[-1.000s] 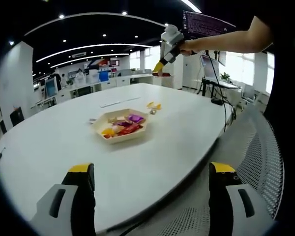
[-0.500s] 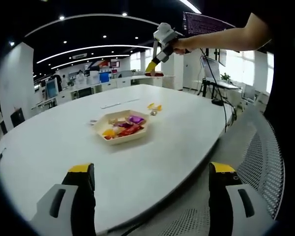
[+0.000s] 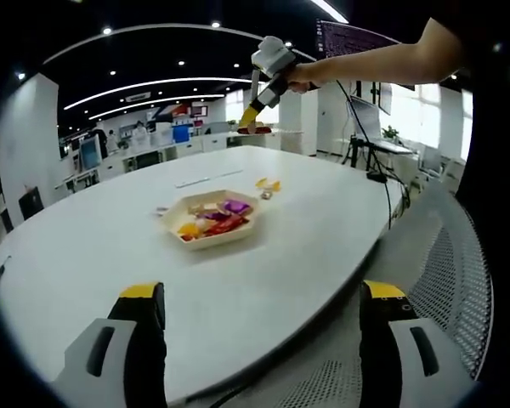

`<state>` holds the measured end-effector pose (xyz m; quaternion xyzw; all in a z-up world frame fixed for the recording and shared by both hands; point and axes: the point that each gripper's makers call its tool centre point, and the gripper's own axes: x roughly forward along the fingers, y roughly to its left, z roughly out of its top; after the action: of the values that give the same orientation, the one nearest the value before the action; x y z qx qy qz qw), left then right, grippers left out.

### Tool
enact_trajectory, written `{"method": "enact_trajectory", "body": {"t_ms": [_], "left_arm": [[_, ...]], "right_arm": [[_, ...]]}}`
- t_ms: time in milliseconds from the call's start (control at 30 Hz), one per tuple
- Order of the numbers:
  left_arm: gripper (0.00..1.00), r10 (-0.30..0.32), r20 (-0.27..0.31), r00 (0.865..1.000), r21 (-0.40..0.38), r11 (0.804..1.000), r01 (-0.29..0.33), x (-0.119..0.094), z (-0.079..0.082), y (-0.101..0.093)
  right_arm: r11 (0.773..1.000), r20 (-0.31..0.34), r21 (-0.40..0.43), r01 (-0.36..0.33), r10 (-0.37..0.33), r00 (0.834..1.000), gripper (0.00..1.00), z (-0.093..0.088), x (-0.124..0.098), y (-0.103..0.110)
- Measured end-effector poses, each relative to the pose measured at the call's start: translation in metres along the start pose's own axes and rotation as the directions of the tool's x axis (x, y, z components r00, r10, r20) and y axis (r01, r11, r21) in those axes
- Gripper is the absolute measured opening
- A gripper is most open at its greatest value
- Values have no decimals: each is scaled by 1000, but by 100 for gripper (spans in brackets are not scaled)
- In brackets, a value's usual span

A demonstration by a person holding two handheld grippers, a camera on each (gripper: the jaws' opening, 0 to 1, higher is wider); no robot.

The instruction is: Place the target food into the container with the food tongs after gripping and lifting it, then release it inside without dropping or visibly crushing the food.

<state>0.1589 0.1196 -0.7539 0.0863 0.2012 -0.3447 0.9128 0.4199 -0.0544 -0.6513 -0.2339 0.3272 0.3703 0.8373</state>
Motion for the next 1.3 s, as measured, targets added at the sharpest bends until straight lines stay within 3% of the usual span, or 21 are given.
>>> {"method": "enact_trajectory", "body": {"t_ms": [633, 900, 1300], "left_arm": [[93, 19, -3, 1000, 2, 1000, -19, 1, -1, 3], [93, 31, -6, 1000, 4, 1000, -31, 1, -1, 4], [94, 29, 8, 1000, 4, 1000, -29, 1, 2, 4]], "right_arm": [[997, 29, -50, -66, 67, 997, 23, 37, 36, 17], [993, 27, -71, -98, 100, 995, 23, 46, 49, 36], [993, 64, -71, -98, 102, 993, 26, 62, 47, 39]]}}
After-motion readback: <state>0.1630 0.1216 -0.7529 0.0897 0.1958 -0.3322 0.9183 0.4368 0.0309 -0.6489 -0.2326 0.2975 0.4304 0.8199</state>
